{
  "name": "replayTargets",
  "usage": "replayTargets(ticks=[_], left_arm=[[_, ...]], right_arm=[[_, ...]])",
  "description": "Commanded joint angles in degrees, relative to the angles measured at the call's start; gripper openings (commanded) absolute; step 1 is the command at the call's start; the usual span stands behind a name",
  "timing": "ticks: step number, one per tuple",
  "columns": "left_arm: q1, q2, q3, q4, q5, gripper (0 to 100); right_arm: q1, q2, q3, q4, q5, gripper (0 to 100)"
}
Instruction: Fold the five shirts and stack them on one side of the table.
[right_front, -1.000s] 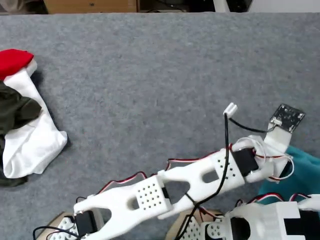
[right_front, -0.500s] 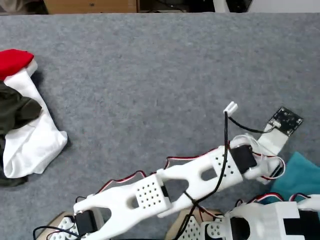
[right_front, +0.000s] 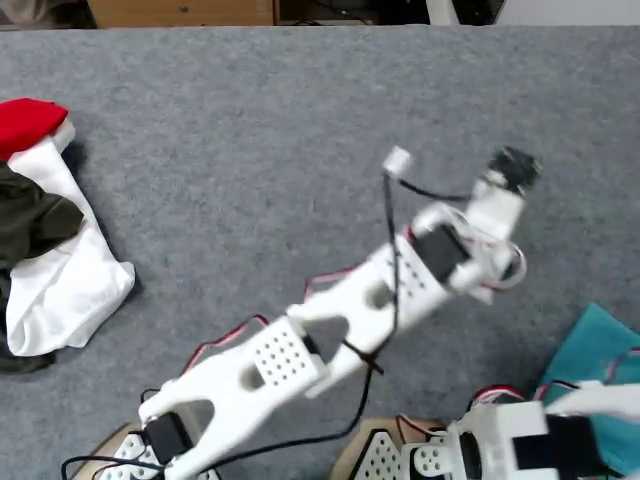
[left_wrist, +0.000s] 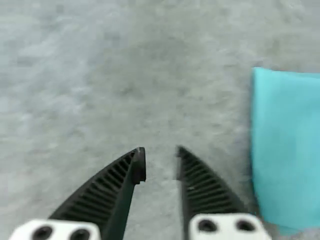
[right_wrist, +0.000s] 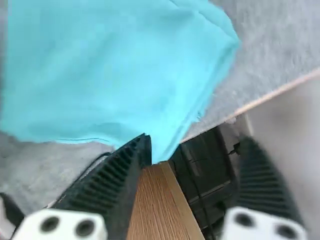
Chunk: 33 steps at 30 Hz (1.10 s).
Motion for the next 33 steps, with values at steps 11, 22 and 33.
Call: replayTargets(ticks=[11, 22, 33], left_arm=[[-31.1, -16.7, -2.1, 9.3, -12.3, 2], [-68.4, -22.3, 19.4, 9.3, -12.1, 2], [-99.7, -37.2, 45.1, 9.2, -17.0, 23]], right_arm=[[-33.0, -18.2, -0.1, 19.7, -8.4, 0.5], [-61.1, -16.8, -0.4, 20.3, -18.5, 0.5], [-75.3, -5.2, -4.9, 20.7, -27.2, 0.5]])
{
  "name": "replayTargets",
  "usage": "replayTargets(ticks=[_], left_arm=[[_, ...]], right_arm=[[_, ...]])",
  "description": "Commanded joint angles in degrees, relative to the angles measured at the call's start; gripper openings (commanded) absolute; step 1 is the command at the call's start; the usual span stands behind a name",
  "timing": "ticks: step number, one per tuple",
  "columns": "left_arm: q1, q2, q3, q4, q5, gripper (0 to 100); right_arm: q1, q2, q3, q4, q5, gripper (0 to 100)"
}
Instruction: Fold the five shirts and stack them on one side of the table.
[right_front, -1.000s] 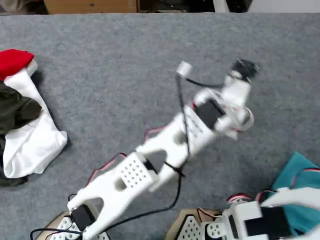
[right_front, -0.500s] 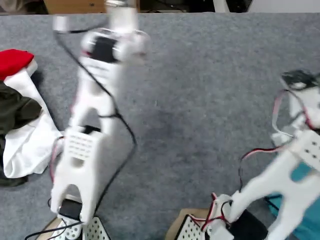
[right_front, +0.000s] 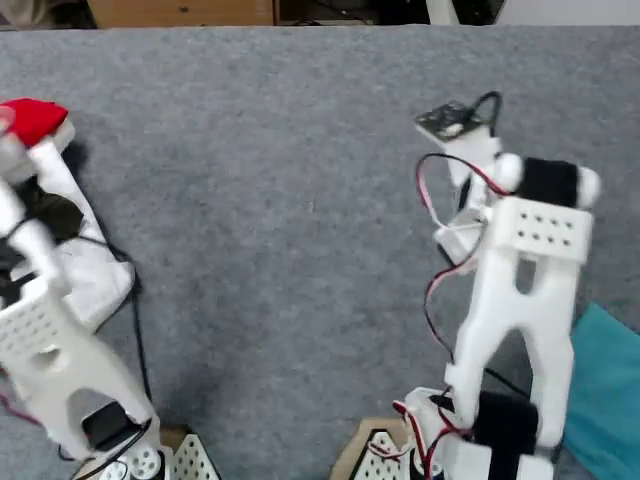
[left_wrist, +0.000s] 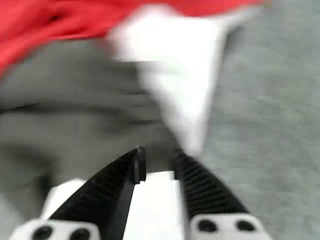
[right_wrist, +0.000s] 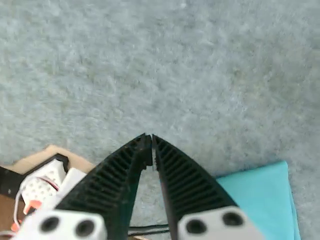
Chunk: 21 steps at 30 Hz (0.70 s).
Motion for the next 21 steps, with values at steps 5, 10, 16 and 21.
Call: replayTargets(ticks=[5, 10, 16, 21], left_arm=[[-11.0, -10.8, 11.7, 0.5, -5.7, 24], [-11.7, -5.4, 20.1, -6.2, -5.0, 17], [-11.6, -0.4, 22.0, -15.5, 0.5, 2], [-9.9, -1.6, 12.7, -7.6, 1.1, 2]], right_arm=[[-2.9, 4.2, -8.5, 1.1, -3.7, 0.5], [-3.0, 4.4, -9.5, 1.4, -3.7, 0.5], [-2.8, -0.5, -7.7, 1.5, -3.7, 0.5], [-2.8, -2.0, -5.8, 1.5, -3.6, 0.5]])
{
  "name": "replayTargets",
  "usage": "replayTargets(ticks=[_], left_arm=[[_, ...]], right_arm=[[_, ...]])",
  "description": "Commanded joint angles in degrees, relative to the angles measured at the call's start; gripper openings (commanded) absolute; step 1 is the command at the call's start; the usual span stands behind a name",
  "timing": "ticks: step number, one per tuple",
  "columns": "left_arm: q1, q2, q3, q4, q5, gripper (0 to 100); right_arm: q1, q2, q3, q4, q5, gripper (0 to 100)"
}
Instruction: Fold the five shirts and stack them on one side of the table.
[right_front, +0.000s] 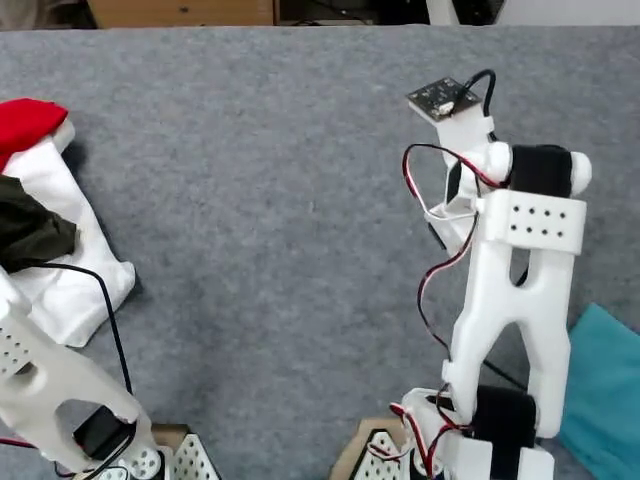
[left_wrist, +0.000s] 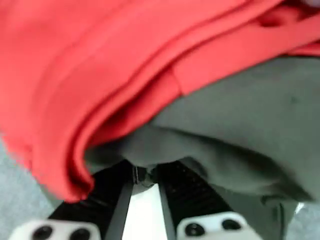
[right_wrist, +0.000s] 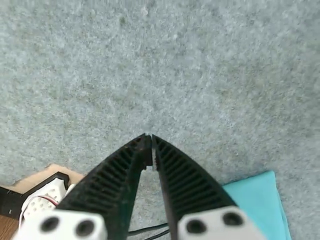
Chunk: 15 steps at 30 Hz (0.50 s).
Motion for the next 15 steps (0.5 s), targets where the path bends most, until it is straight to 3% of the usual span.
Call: replayTargets(ticks=[1, 4, 9, 15], left_arm=[[2.1, -2.6, -10.6, 7.3, 1.6, 2], [5.2, -4.9, -19.3, 13.0, 2.7, 2], [12.3, -14.4, -23.6, 12.9, 2.7, 2], [29.5, -27.1, -20.8, 12.9, 2.7, 2]], right_arm=[[-0.3, -2.6, 0.7, 1.1, -0.4, 0.5], [-0.3, -2.7, 1.4, 1.1, -0.5, 0.5], [-0.2, -2.6, 3.1, 1.1, -0.5, 0.5], [0.2, -2.9, 6.6, 0.9, -0.5, 0.5]])
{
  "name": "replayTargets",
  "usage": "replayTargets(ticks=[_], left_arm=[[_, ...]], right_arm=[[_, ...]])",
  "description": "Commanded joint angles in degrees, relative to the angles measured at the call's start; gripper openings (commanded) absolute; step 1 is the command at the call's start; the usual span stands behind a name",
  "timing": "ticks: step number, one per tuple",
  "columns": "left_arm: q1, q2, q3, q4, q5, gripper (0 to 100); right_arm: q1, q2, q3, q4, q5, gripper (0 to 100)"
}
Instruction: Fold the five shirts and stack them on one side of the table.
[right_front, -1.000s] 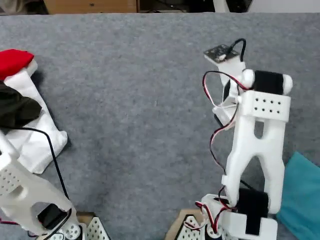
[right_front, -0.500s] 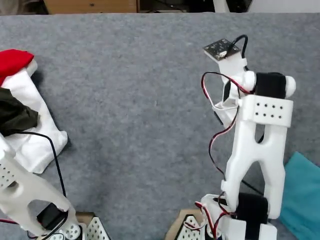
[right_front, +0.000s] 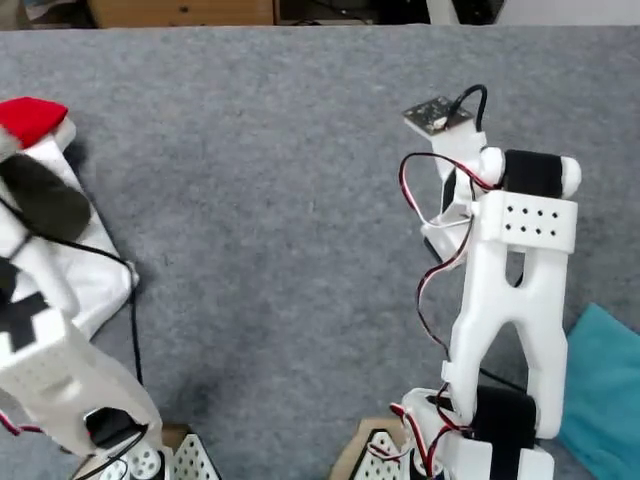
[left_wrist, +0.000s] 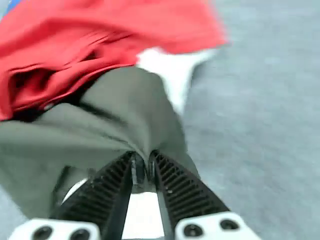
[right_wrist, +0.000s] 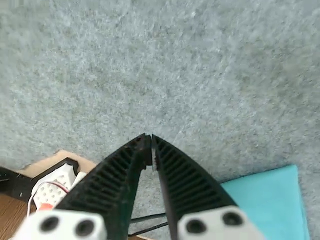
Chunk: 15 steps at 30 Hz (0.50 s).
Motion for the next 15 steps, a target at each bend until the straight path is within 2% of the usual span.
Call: replayTargets(ticks=[1, 9, 12, 15], left_arm=[[12.2, -10.0, -0.5, 0.6, 0.4, 2], [44.8, -15.3, -0.6, -0.4, 0.4, 2], [53.7, -15.2, -0.1, -2.6, 0.4, 2], [59.6, -13.8, 1.5, -4.7, 0.2, 2]], right_arm=[[0.9, -2.8, 0.6, 0.6, -0.5, 0.5], [12.4, -2.5, 0.5, 0.3, 0.0, 0.5], [15.9, -2.5, 0.7, 0.3, 2.1, 0.5], [18.9, -2.5, 0.7, 0.3, 3.9, 0.5]])
